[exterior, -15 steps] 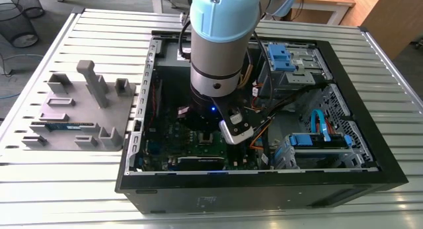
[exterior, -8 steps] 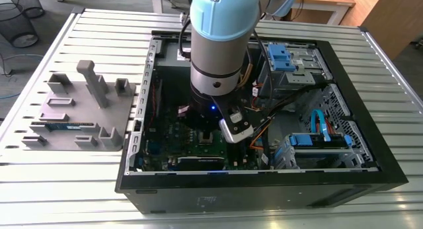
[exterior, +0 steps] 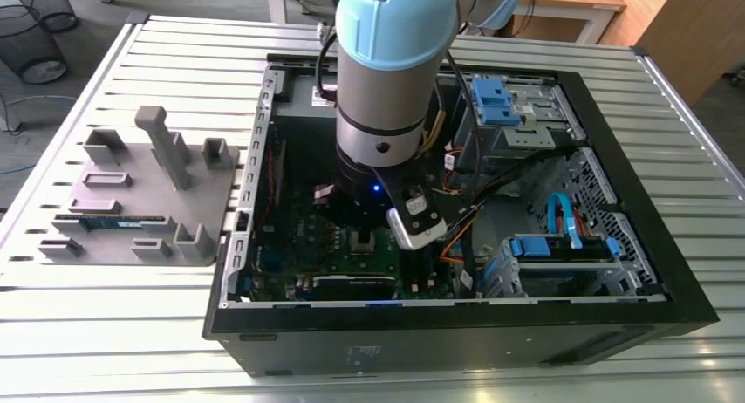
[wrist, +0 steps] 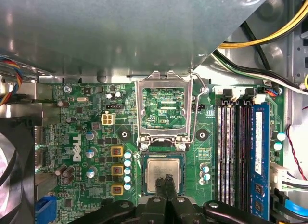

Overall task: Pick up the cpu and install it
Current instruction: 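Close the cpu cover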

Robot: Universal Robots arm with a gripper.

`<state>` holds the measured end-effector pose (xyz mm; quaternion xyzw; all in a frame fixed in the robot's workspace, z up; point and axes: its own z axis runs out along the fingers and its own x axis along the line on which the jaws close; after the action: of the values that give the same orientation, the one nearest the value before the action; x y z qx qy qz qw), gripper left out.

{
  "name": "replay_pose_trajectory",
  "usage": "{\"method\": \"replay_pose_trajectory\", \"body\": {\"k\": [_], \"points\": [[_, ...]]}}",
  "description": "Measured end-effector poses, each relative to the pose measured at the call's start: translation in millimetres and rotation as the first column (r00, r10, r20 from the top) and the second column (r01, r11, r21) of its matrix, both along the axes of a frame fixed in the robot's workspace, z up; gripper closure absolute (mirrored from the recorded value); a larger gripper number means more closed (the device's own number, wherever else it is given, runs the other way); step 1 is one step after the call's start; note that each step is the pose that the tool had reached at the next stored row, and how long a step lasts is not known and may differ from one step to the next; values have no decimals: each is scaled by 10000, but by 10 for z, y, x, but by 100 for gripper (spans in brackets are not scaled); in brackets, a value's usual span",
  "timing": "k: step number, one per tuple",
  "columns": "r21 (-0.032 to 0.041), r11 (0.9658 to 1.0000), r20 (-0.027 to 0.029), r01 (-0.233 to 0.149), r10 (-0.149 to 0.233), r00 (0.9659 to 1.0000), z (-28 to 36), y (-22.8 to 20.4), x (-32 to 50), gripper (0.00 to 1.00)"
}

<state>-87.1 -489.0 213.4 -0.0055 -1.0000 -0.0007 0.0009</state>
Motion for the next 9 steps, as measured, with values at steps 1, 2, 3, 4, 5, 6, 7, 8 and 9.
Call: {"method": "replay_pose_trajectory", "body": {"k": [1, 2, 3, 4, 5, 6, 7, 8, 9], "points": [[0, 10000, 0, -1, 1, 10000, 0, 0, 6, 89], [1, 10000, 0, -1, 1, 10000, -1, 0, 10, 89], [2, 10000, 1, -1, 1, 10000, -1, 0, 15, 89], [2, 10000, 1, -1, 1, 10000, -1, 1, 22, 89], [2, 10000, 0, -1, 1, 10000, -1, 1, 32, 89], [2, 10000, 0, -1, 1, 10000, -1, 1, 43, 89], [2, 10000, 1, -1, 1, 10000, -1, 0, 54, 89], [2, 10000, 1, -1, 1, 10000, -1, 0, 65, 89], [2, 10000, 1, -1, 1, 10000, -1, 1, 80, 89]]}}
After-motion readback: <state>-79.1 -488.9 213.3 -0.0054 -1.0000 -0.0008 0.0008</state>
